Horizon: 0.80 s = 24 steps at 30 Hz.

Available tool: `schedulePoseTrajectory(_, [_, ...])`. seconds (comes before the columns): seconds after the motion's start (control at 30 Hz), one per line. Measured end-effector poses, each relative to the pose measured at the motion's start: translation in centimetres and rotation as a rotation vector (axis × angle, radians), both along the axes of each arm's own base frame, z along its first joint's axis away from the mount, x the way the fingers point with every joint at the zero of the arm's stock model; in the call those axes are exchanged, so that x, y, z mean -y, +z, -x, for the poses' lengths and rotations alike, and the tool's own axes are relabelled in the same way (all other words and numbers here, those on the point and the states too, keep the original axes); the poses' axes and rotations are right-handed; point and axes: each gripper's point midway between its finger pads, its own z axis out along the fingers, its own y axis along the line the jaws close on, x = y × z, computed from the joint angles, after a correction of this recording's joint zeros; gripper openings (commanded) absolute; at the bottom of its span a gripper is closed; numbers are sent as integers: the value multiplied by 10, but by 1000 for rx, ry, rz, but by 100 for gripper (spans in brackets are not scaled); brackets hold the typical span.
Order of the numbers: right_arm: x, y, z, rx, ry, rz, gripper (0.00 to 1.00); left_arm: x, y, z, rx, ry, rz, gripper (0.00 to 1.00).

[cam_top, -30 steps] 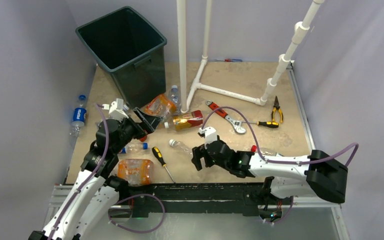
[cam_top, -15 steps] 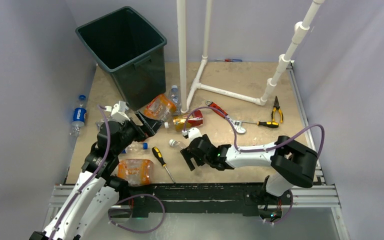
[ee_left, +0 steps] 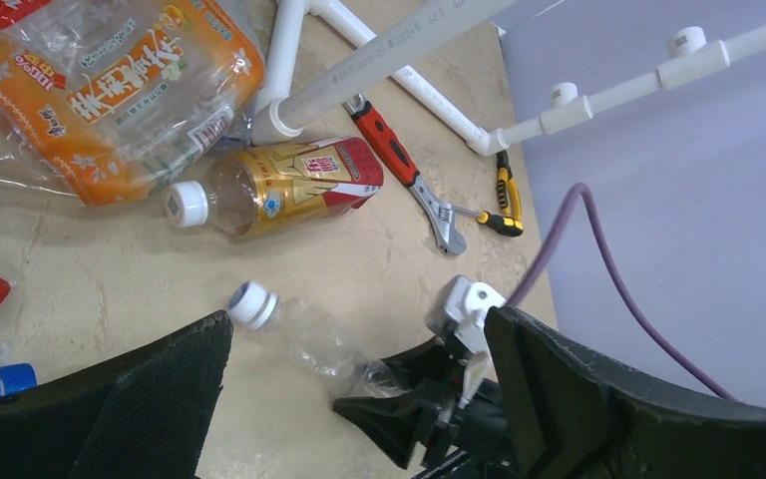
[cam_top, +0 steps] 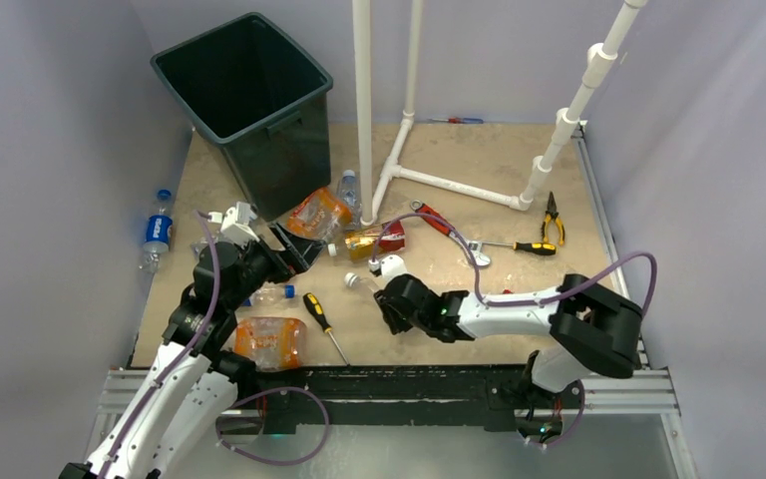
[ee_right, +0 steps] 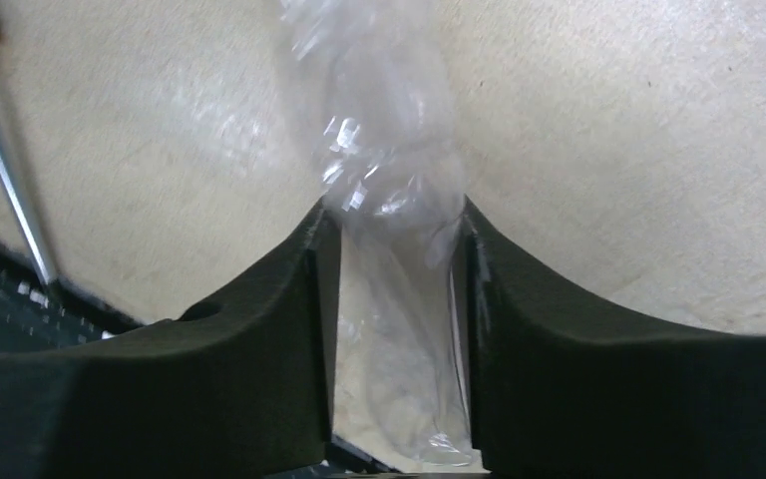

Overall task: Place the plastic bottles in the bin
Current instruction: Pick up the plastic bottle at the center of the board, then place the plastic bottle in the trash bin.

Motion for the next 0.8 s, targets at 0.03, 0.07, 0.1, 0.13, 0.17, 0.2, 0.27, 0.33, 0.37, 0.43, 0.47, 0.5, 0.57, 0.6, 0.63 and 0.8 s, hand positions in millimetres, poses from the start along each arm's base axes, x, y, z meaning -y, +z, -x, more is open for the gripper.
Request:
schedulePoseTrajectory(0.03, [1, 2, 3, -3, 9, -13, 37, 0, 0, -1, 1, 2, -3, 99])
schedulePoseTrajectory(0.07, [2, 6, 5, -1, 18, -29, 37, -1, 1, -1, 2, 3, -9, 99])
schedulePoseTrajectory(0.1, [4, 12, 8, 5, 26, -51, 37, -1, 3, -2, 8, 5, -17, 99])
schedulePoseTrajectory(0.13, [5, 20, 11, 10, 38, -82, 36, -2, 8, -4, 18, 8, -20, 99])
schedulePoseTrajectory(0.17, [5, 31, 13, 25, 45, -122, 36, -3, 14, -6, 32, 14, -21, 99])
schedulePoseTrajectory(0.2, [4, 41, 14, 39, 52, -159, 36, -3, 19, -7, 42, 19, -21, 99])
schedulePoseTrajectory(0.27, [1, 74, 17, 89, 69, -284, 35, -4, 33, -11, 80, 30, -15, 99])
schedulePoseTrajectory(0.33, [1, 109, 18, 152, 79, -423, 35, -4, 48, -13, 135, 35, 6, 100])
schedulePoseTrajectory(0.37, [1, 126, 19, 185, 83, -496, 35, -3, 57, -13, 165, 36, 24, 99])
schedulePoseTrajectory(0.43, [3, 149, 23, 232, 95, -609, 35, -1, 76, -14, 239, 28, 68, 99])
schedulePoseTrajectory(0.47, [5, 161, 24, 258, 99, -672, 35, 2, 89, -13, 294, 14, 100, 99])
schedulePoseTrajectory(0.5, [5, 167, 25, 273, 104, -707, 35, 5, 101, -11, 348, -6, 130, 99])
schedulePoseTrajectory(0.57, [3, 180, 28, 297, 121, -779, 35, 12, 120, -3, 447, -59, 181, 99])
schedulePoseTrajectory(0.6, [1, 185, 29, 305, 130, -805, 35, 15, 128, 1, 484, -85, 200, 99])
schedulePoseTrajectory(0.63, [-3, 193, 31, 315, 148, -844, 34, 20, 140, 6, 532, -126, 223, 99])
schedulePoseTrajectory(0.8, [-12, 226, 35, 356, 189, -983, 33, 47, 162, 11, 596, -299, 268, 96])
